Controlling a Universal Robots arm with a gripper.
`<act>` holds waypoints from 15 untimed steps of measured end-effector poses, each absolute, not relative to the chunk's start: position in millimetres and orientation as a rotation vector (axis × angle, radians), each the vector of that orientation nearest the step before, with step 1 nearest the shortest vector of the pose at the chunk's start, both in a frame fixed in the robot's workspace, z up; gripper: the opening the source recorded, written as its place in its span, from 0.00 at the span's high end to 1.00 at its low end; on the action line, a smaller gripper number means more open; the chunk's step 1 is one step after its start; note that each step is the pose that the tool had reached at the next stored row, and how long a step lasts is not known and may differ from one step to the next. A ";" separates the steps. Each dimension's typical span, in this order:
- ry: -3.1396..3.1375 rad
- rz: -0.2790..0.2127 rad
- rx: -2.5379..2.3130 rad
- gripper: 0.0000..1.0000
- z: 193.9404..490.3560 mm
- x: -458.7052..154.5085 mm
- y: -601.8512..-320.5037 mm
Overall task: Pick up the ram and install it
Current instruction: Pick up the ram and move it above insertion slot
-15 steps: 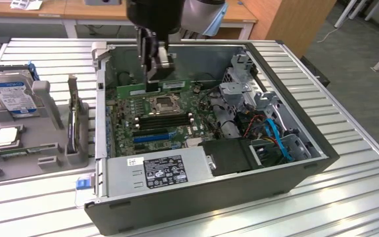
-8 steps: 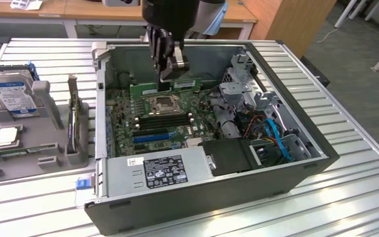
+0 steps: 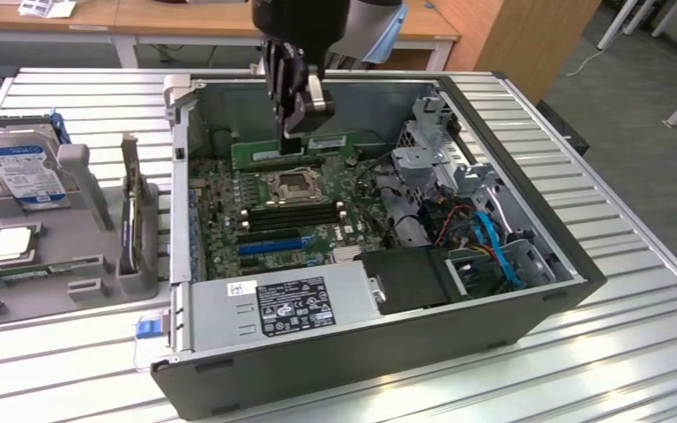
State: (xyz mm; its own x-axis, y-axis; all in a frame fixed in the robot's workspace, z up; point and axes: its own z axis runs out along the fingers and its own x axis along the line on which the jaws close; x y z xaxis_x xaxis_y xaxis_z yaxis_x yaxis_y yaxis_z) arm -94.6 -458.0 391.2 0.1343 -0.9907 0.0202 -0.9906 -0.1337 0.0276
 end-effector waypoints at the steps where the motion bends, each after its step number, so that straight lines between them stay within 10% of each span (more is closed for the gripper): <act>1: -2.045 -0.005 2.340 0.87 391.2 -94.5 -454.5; 15: -2.096 -0.006 2.294 0.87 391.1 -92.8 -427.9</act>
